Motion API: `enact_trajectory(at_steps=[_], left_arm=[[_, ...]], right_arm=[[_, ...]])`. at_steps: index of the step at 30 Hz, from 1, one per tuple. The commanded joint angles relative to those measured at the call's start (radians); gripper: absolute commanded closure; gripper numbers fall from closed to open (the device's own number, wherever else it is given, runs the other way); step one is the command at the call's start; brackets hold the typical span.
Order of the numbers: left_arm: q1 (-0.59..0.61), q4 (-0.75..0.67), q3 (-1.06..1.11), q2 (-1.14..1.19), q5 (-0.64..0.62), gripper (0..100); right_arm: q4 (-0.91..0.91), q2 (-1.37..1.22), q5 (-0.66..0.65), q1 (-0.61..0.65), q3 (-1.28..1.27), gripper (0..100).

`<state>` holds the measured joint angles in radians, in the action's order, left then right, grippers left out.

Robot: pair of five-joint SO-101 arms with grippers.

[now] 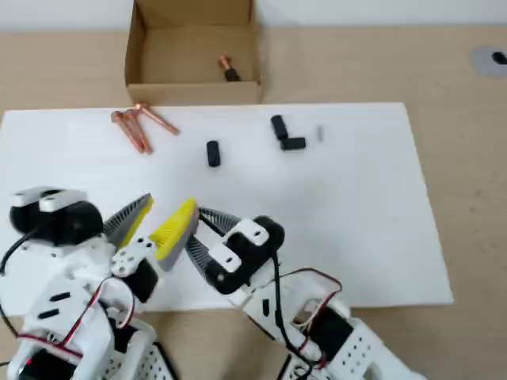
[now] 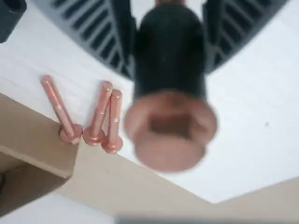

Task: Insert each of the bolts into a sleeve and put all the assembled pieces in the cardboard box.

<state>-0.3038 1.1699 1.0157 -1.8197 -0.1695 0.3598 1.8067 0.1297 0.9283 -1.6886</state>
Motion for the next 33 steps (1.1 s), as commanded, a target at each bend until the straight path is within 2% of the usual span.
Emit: enact_trajectory(at_steps=[1, 5, 10, 14, 19, 24, 28, 30, 33], left_arm=[[0.012, -0.008, -0.057, -0.001, -0.014, 76], [0.025, -0.009, -0.172, 0.004, -0.046, 76], [0.204, -0.06, -0.293, 0.05, -0.066, 76], [0.364, 0.003, -0.353, 0.245, -0.077, 77], [0.427, 0.138, -0.411, 0.549, -0.061, 77], [0.436, 0.199, -0.529, 0.722, 0.14, 77], [0.419, 0.227, -0.611, 0.765, 0.235, 77], [0.377, 0.256, -0.624, 0.777, 0.361, 77], [0.288, 0.377, -0.628, 0.791, 0.588, 77]], right_arm=[[-0.002, 0.153, 0.002, 0.007, 0.004, 98.9], [-0.003, 0.153, 0.002, -0.036, 0.004, 98.9], [-0.041, 0.143, -0.025, -0.223, 0.004, 98.9], [-0.147, 0.056, -0.112, -0.318, 0.047, 98.9], [-0.172, -0.272, -0.117, -0.335, 0.371, 98.9], [-0.158, -0.834, -0.112, -0.438, 0.881, 98.9], [-0.063, -1.254, -0.107, -0.466, 1.337, 98.9], [-0.011, -1.437, -0.072, -0.469, 1.572, 98.9], [0.055, -1.693, -0.031, -0.469, 1.896, 98.9]])
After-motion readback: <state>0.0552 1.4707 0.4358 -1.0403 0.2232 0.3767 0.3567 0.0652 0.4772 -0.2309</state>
